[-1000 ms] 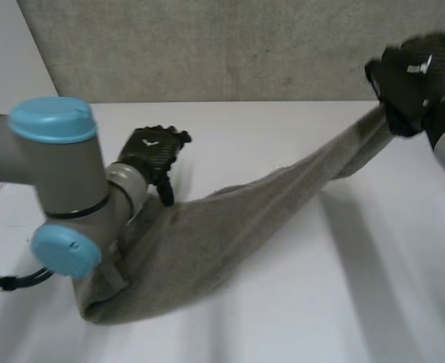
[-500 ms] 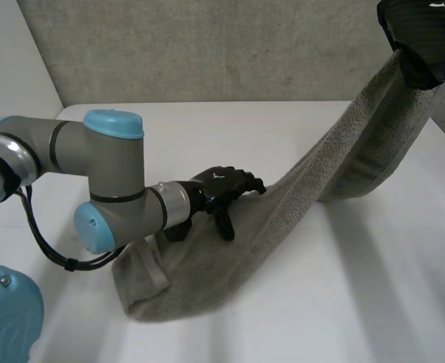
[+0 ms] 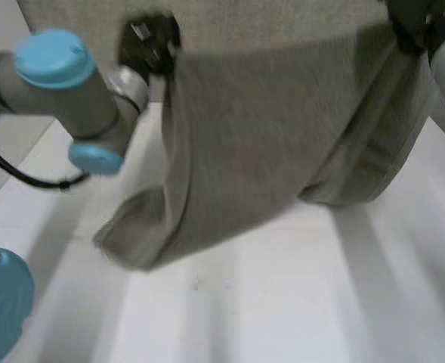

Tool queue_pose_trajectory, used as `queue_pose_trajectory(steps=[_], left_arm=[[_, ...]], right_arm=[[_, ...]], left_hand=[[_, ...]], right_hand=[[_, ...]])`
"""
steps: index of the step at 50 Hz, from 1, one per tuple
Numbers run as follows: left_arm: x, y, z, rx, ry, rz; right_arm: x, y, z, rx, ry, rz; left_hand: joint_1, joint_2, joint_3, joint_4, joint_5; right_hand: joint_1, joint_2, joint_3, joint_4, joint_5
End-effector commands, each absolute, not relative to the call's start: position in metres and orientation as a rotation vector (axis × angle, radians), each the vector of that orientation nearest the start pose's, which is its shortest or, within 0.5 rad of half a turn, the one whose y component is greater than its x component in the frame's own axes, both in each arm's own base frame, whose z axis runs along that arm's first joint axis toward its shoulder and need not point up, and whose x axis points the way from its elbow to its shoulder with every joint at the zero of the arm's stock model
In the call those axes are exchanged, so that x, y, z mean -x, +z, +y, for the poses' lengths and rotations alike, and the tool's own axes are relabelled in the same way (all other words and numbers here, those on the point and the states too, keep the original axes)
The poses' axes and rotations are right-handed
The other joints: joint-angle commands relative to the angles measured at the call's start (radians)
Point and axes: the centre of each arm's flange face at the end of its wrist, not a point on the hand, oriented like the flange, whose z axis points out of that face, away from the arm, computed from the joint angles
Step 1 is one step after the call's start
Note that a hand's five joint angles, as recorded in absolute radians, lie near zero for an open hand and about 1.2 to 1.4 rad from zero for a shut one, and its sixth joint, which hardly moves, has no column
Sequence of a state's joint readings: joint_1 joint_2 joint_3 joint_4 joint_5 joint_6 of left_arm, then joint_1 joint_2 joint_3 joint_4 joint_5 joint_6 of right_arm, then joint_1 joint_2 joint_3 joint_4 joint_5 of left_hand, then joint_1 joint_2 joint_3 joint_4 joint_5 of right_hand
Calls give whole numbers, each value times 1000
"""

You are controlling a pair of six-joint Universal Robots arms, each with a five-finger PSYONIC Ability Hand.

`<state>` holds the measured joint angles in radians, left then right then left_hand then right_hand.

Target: Fold the towel.

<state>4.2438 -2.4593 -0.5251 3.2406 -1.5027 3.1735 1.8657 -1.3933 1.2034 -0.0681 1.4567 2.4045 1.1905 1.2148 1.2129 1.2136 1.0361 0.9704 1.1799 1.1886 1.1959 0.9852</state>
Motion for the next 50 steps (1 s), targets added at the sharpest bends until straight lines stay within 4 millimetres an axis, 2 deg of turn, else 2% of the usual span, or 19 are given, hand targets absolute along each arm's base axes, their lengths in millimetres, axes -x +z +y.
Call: queue_pose_trajectory(steps=[1, 5, 10, 12, 13, 15, 18, 20, 21, 23, 24, 25, 27, 28, 29, 30, 31, 36, 50], left_arm=[[300, 428, -392, -52, -3187, 1304], [291, 440, -381, 11, -3188, 1260], [282, 427, -367, -22, -3111, 1390], [279, 397, -357, -83, -3019, 1546], [279, 397, -357, -83, -3019, 1547], [279, 357, -345, -236, -2893, 1712], [280, 332, -339, -342, -2810, 1795], [280, 277, -327, -556, -2601, 1930], [280, 277, -327, -557, -2600, 1930], [278, 225, -311, -752, -2373, 2016], [278, 224, -311, -753, -2372, 2016], [277, 201, -304, -834, -2277, 2043], [277, 184, -298, -890, -2204, 2063], [277, 171, -295, -918, -2158, 2091], [277, 170, -295, -918, -2158, 2091], [280, 161, -292, -932, -2137, 2126], [285, 155, -288, -943, -2130, 2157], [300, 157, -279, -906, -2209, 2230], [337, 189, -273, -733, -2492, 2379]], right_arm=[[-258, 451, -331, 633, -3264, 1142], [-267, 457, -324, 597, -3289, 1019], [-280, 430, -320, 760, -3162, 1124], [-285, 396, -319, 926, -3020, 1294], [-285, 396, -319, 927, -3019, 1295], [-287, 352, -317, 1117, -2814, 1502], [-286, 328, -313, 1206, -2684, 1614], [-280, 279, -303, 1343, -2417, 1836], [-280, 279, -303, 1343, -2416, 1837], [-274, 244, -288, 1434, -2205, 1987], [-274, 244, -288, 1434, -2204, 1987], [-271, 233, -282, 1456, -2138, 2029], [-272, 227, -276, 1471, -2108, 2037], [-272, 224, -272, 1481, -2092, 2039], [-272, 224, -272, 1481, -2092, 2040], [-273, 226, -270, 1480, -2097, 2028], [-275, 235, -266, 1478, -2124, 1995], [-287, 278, -247, 1441, -2266, 1831], [-293, 351, -220, 1404, -2427, 1646]], left_hand=[[206, 182, 183, 183, 186], [206, 182, 183, 183, 186], [206, 182, 183, 183, 186], [206, 182, 183, 183, 186], [206, 182, 183, 183, 186], [206, 182, 183, 183, 186], [206, 182, 183, 183, 186], [206, 182, 183, 183, 186], [206, 182, 183, 183, 186], [206, 182, 183, 183, 186], [206, 182, 183, 183, 186], [206, 182, 183, 183, 186], [206, 182, 183, 183, 186], [-96, -120, -119, -119, -116], [-99, -123, -122, -122, -119], [-590, -615, -613, -613, -611], [-752, -776, -775, -775, -772], [-804, -828, -826, -827, -824], [-936, -960, -958, -959, -956]], right_hand=[[426, 216, 208, 200, 237], [426, 216, 208, 200, 237], [426, 216, 208, 200, 237], [426, 216, 208, 200, 237], [426, 216, 208, 200, 237], [426, 216, 208, 200, 237], [426, 216, 208, 200, 237], [426, 216, 208, 200, 237], [426, 216, 208, 200, 237], [426, 216, 208, 200, 237], [426, 216, 208, 200, 237], [426, 216, 208, 200, 237], [426, 216, 208, 200, 237], [426, 216, 208, 200, 237], [426, 216, 208, 200, 237], [426, 216, 208, 200, 237], [426, 216, 208, 200, 237], [426, 216, 208, 200, 237], [426, 216, 208, 200, 237]])
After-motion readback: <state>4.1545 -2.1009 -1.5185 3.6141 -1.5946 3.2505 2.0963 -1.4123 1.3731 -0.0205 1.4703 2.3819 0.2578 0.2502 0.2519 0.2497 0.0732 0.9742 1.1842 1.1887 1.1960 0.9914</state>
